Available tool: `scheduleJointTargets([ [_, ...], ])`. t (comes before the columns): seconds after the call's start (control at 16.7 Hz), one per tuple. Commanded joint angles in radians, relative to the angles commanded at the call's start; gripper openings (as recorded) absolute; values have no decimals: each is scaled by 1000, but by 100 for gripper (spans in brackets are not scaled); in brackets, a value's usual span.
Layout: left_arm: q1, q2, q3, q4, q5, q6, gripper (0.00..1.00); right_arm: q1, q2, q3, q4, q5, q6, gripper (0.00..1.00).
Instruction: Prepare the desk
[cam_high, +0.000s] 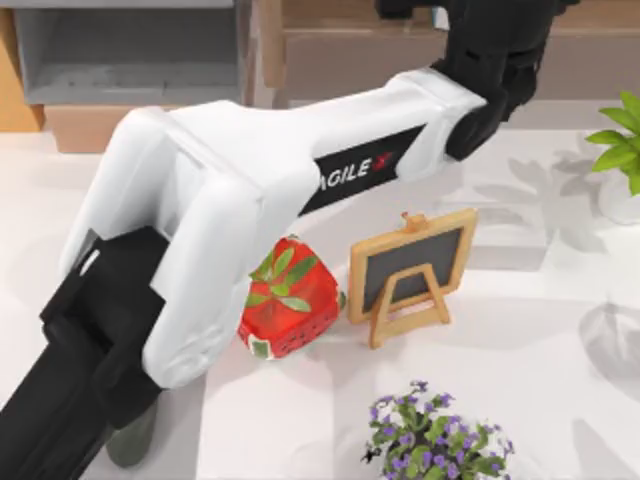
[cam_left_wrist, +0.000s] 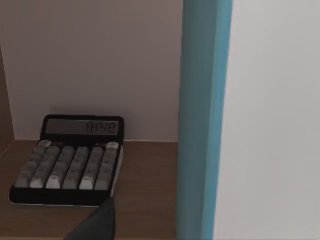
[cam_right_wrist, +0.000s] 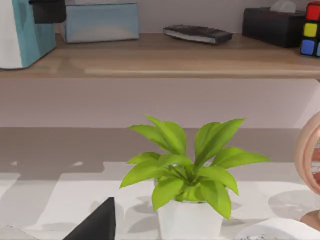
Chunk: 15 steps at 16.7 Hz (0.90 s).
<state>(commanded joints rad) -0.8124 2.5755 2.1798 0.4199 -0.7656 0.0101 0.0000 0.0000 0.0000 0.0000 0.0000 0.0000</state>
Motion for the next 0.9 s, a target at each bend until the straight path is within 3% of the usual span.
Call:
scheduleJointTargets([
  [0.06, 0, 0, 0, 0, 0, 0, 100, 0, 0, 0, 0, 0, 0, 100],
  [0.84, 0, 0, 0, 0, 0, 0, 2, 0, 0, 0, 0, 0, 0, 100],
  [0.9, 0, 0, 0, 0, 0, 0, 0, 0, 0, 0, 0, 0, 0, 100],
])
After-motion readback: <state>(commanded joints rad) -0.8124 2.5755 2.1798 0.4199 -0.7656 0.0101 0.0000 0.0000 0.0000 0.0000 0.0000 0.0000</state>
